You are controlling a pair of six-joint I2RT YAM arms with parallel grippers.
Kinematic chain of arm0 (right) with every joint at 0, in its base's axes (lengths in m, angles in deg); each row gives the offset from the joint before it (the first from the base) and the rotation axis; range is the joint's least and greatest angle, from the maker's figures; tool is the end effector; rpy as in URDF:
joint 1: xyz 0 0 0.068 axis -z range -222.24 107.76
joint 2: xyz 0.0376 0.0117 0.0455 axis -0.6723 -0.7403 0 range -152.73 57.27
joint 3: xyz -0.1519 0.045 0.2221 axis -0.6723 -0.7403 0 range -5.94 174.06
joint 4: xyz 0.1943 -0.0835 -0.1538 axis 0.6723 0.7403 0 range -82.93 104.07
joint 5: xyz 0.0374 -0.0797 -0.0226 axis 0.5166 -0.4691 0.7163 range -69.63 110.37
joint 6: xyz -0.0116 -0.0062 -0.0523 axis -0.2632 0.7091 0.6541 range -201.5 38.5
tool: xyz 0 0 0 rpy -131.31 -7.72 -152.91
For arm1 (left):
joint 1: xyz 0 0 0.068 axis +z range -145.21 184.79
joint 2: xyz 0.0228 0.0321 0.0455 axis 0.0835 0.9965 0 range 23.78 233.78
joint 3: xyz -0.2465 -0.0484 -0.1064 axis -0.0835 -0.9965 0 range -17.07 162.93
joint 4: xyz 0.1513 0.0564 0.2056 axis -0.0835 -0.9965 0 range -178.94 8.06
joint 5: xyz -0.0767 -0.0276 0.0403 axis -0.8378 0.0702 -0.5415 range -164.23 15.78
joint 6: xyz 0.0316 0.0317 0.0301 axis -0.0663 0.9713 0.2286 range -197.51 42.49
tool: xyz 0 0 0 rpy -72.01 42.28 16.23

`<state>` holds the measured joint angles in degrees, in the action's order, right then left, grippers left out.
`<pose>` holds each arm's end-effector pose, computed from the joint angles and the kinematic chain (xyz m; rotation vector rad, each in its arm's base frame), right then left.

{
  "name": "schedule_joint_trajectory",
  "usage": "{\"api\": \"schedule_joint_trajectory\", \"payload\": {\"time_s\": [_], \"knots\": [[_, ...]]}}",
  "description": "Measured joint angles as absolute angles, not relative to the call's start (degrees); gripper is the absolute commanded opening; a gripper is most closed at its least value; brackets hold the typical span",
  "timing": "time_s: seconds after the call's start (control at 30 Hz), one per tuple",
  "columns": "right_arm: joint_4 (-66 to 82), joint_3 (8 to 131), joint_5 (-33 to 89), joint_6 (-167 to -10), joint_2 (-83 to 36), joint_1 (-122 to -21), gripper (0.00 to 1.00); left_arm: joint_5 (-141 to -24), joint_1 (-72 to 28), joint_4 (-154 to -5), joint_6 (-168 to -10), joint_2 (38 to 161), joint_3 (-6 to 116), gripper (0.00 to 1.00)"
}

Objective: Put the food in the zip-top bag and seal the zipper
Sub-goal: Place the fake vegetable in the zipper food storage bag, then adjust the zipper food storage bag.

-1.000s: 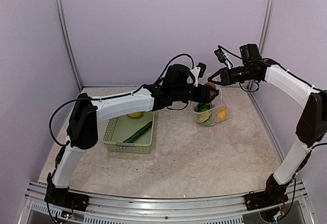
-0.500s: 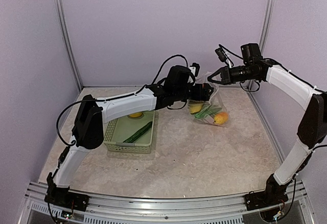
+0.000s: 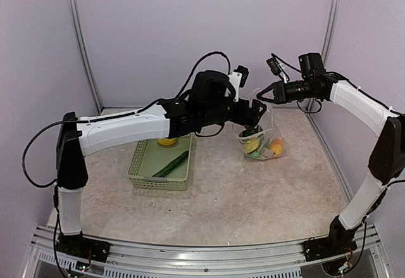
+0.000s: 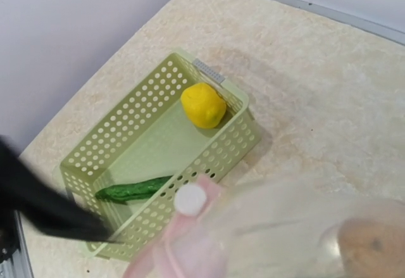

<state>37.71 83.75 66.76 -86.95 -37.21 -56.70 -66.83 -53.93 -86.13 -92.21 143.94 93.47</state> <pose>0.3519 0.1174 0.3589 -0.6311 2.0681 1.0795 0.2689 -0.4338 0.3338 0.6161 1.7787 -0.7834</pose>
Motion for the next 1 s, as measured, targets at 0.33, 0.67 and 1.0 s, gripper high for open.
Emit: {"api": "schedule_joint_trajectory", "payload": {"time_s": [0.33, 0.67, 1.0], "knots": [[34.5, 81.1, 66.8, -84.2, -37.2, -56.7, 0.0, -66.7, -53.2, -90.5, -103.9, 134.1, 85.2, 0.65], [32.5, 77.7, 66.8, -83.2, -36.9, -56.7, 0.0, -74.1, -47.2, -99.5, -117.1, 143.8, 89.6, 0.45], [33.1, 78.5, 64.1, -81.8, -37.1, -56.6, 0.0, -80.1, -46.6, -103.8, -116.3, 148.3, 97.5, 0.0]]}}
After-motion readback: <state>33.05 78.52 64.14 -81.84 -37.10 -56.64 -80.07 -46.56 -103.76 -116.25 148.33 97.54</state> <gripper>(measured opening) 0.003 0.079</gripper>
